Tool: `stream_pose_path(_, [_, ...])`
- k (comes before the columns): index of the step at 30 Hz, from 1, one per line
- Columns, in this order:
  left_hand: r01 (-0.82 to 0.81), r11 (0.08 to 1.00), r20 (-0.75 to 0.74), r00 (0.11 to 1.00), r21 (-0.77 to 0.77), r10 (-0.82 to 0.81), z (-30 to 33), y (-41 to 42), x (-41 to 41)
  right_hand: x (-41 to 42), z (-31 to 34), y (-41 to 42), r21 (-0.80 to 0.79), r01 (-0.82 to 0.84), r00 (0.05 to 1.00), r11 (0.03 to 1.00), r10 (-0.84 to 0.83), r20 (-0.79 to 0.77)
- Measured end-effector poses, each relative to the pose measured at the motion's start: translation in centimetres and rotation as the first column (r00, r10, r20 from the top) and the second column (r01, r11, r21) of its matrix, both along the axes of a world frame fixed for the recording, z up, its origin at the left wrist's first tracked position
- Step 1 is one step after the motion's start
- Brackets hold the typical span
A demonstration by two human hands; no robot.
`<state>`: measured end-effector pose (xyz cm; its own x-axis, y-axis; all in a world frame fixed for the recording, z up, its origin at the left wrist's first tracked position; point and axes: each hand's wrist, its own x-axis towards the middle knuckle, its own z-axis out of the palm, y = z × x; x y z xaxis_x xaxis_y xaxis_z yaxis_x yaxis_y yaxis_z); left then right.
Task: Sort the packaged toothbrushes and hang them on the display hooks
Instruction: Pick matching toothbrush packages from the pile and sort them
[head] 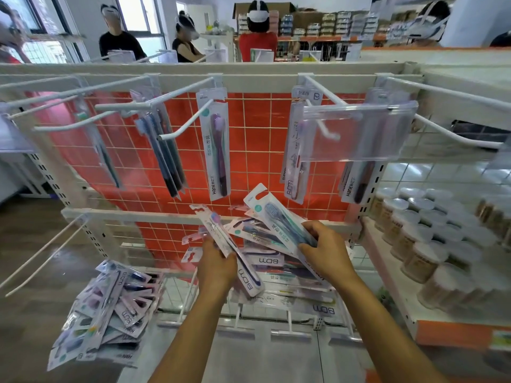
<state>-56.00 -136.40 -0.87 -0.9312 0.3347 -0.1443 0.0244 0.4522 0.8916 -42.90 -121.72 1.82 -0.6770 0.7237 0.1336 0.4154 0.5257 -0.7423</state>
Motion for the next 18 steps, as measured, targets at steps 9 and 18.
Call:
stream_pose_path(9, [0.057,0.995,-0.093,0.994,-0.077,-0.064,0.1,-0.5,0.1,-0.4,-0.5,-0.9,-0.051,-0.072,0.997,0.996,0.073,0.03])
stream_pose_path(18, [0.065,0.996,-0.101,0.992,-0.068,-0.071,0.8,-1.0,0.1,-1.6,-0.3,-1.8,-0.033,-0.123,0.992,0.992,0.124,0.021])
